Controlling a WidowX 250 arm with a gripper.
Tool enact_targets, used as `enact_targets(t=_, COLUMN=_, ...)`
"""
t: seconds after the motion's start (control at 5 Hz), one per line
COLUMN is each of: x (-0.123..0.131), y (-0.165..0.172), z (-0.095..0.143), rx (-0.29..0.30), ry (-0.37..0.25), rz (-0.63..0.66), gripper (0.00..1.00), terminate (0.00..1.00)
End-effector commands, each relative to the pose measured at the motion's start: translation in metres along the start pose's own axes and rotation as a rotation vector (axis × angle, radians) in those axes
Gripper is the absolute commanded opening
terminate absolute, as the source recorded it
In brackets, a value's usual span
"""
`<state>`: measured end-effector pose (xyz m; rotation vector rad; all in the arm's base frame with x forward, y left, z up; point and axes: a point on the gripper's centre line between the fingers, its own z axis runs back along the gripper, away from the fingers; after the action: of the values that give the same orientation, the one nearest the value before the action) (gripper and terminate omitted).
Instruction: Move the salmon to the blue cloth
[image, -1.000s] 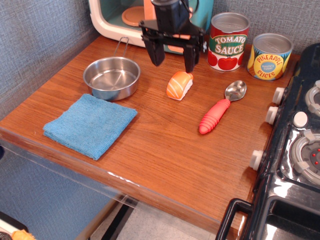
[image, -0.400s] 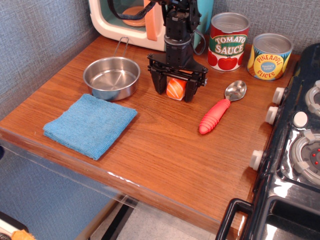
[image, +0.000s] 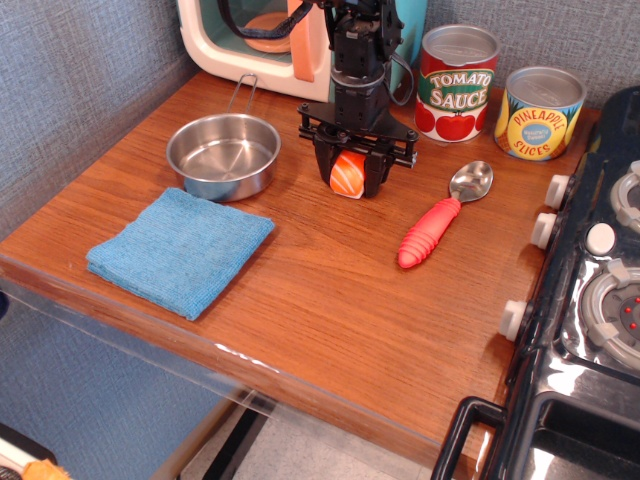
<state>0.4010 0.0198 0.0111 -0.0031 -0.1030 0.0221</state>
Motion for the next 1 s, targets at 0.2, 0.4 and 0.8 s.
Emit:
enact_targets(t=0.2, x=-0.045, y=0.058, z=0.113, rx=-0.116, ry=-0.179, rz=0.01, gripper=0.0, terminate=0.0)
enact_targets(t=0.4, x=-0.071, y=0.09, z=0.106, rx=-0.079, ry=-0.136, rz=0.014, gripper=0.0, terminate=0.0)
enact_targets(t=0.8, x=-0.118, y=0.141, z=0.078, rx=0.031, ry=-0.059, rz=-0.04, gripper=0.0, terminate=0.0)
